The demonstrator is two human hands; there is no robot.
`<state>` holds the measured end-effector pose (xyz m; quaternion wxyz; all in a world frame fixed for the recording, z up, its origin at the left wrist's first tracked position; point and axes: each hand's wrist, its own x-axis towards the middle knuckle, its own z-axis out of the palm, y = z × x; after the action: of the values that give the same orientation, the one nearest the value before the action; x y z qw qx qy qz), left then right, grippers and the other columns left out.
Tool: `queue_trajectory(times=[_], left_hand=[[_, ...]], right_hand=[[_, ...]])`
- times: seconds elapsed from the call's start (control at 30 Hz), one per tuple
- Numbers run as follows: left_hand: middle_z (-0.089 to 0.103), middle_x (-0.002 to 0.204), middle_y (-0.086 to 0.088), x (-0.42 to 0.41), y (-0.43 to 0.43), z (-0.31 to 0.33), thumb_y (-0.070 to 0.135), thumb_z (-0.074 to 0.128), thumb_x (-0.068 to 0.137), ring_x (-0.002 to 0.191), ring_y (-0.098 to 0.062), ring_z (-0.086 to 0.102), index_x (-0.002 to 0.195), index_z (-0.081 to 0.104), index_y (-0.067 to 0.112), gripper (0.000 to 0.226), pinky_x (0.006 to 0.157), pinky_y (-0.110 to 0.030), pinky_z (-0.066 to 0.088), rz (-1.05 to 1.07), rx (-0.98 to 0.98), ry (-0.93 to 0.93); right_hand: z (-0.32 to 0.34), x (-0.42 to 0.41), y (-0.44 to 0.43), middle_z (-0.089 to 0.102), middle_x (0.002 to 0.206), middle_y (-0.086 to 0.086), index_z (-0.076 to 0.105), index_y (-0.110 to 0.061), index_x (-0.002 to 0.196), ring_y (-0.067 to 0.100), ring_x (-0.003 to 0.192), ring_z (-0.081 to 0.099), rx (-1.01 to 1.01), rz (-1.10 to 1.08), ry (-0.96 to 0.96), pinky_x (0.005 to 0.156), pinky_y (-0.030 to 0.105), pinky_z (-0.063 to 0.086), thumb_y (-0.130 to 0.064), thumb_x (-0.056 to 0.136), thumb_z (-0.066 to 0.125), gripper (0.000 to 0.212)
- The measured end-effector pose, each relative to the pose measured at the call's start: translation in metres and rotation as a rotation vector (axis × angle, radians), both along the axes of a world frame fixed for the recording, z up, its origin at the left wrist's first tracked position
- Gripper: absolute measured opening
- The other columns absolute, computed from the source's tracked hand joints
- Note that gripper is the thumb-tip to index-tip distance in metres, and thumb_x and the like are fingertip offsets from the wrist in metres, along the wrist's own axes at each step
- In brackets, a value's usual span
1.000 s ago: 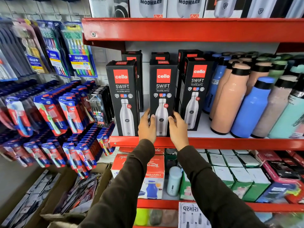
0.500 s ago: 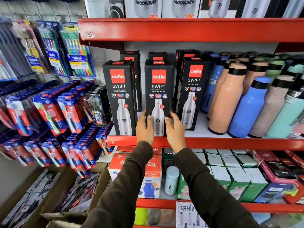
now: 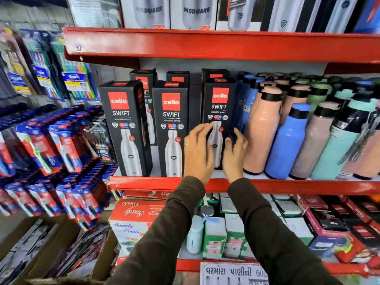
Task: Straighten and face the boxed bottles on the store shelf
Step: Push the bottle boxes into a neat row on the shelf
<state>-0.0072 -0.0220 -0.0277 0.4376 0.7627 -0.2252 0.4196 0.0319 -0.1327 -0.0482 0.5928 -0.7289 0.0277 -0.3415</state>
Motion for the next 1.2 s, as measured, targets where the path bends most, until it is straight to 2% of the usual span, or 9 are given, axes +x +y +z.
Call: queue_trajectory(times=[0.13,0.23,0.33,0.43,0.57,0.73,0.87,0.97,1.2], left_hand=[[0.028,0.155,-0.006,0.029,-0.028,-0.005,0.011,0.033,0.096,0.144,-0.018,0.027,0.149,0.026,0.014,0.053,0.12,-0.027,0.019,-0.112,-0.085,0.187],[0.018,0.159,-0.014,0.047,-0.033,-0.005,0.006,0.034,0.098,0.149,-0.023,0.02,0.151,0.016,0.008,0.057,0.117,-0.019,0.011,-0.072,-0.27,0.438],[0.03,0.156,-0.015,0.062,-0.027,-0.012,0.012,0.034,0.1,0.144,-0.03,0.032,0.152,0.015,0.011,0.055,0.115,-0.026,0.023,-0.027,-0.318,0.596],[0.049,0.145,-0.014,0.067,-0.023,-0.02,0.018,0.033,0.102,0.134,-0.031,0.046,0.147,0.032,0.013,0.045,0.105,-0.023,0.031,-0.063,-0.314,0.707],[0.054,0.141,-0.014,0.062,-0.02,-0.021,0.019,0.036,0.102,0.131,-0.028,0.049,0.143,0.04,0.012,0.042,0.094,-0.016,0.031,-0.075,-0.292,0.696],[0.053,0.142,-0.014,0.051,-0.017,-0.025,0.022,0.04,0.101,0.133,-0.029,0.048,0.143,0.041,0.014,0.043,0.105,-0.024,0.033,-0.063,-0.254,0.68],[0.054,0.14,-0.014,0.038,-0.015,-0.032,0.026,0.04,0.101,0.132,-0.028,0.049,0.143,0.041,0.018,0.043,0.106,-0.026,0.034,-0.052,-0.246,0.667],[0.055,0.14,-0.011,0.03,-0.014,-0.037,0.029,0.04,0.101,0.13,-0.026,0.052,0.144,0.041,0.021,0.044,0.101,-0.022,0.034,-0.052,-0.237,0.649],[0.056,0.138,-0.013,0.015,-0.014,-0.036,0.031,0.039,0.101,0.128,-0.027,0.053,0.144,0.041,0.02,0.044,0.103,-0.026,0.036,-0.022,-0.22,0.631]], right_hand=[[0.003,0.014,-0.017,0.034,0.157,0.008,0.032,-0.012,0.15,0.022,0.146,0.03,-0.06,0.12,0.139,0.118,0.028,0.022,-0.014,0.101,0.04,0.05],[0.0,0.018,-0.023,0.038,0.156,0.008,0.036,-0.01,0.148,0.023,0.144,0.033,-0.076,0.177,0.22,0.103,0.011,0.021,-0.013,0.102,0.04,0.047],[-0.003,0.019,-0.027,0.044,0.15,0.01,0.038,-0.009,0.147,0.024,0.139,0.039,-0.085,0.226,0.244,0.09,0.005,0.023,-0.012,0.103,0.04,0.044],[-0.007,0.021,-0.031,0.047,0.149,0.009,0.037,-0.011,0.148,0.024,0.137,0.043,-0.11,0.23,0.251,0.094,0.01,0.026,-0.016,0.103,0.042,0.046],[-0.008,0.021,-0.032,0.049,0.147,0.012,0.038,-0.011,0.148,0.027,0.136,0.045,-0.108,0.213,0.261,0.094,0.013,0.028,-0.018,0.102,0.043,0.046],[-0.01,0.01,-0.034,0.05,0.145,0.013,0.042,-0.008,0.145,0.026,0.135,0.046,-0.099,0.194,0.248,0.09,0.009,0.027,-0.016,0.102,0.042,0.044],[-0.016,-0.004,-0.035,0.05,0.147,0.012,0.043,-0.01,0.146,0.026,0.136,0.047,-0.077,0.191,0.252,0.113,0.03,0.033,-0.022,0.1,0.046,0.047],[-0.02,-0.012,-0.038,0.052,0.145,0.011,0.045,-0.012,0.144,0.024,0.134,0.049,-0.087,0.215,0.253,0.115,0.044,0.036,-0.028,0.098,0.048,0.049],[-0.019,-0.024,-0.04,0.059,0.137,0.006,0.05,-0.015,0.139,0.019,0.127,0.055,-0.113,0.221,0.229,0.112,0.044,0.041,-0.035,0.092,0.047,0.052]])
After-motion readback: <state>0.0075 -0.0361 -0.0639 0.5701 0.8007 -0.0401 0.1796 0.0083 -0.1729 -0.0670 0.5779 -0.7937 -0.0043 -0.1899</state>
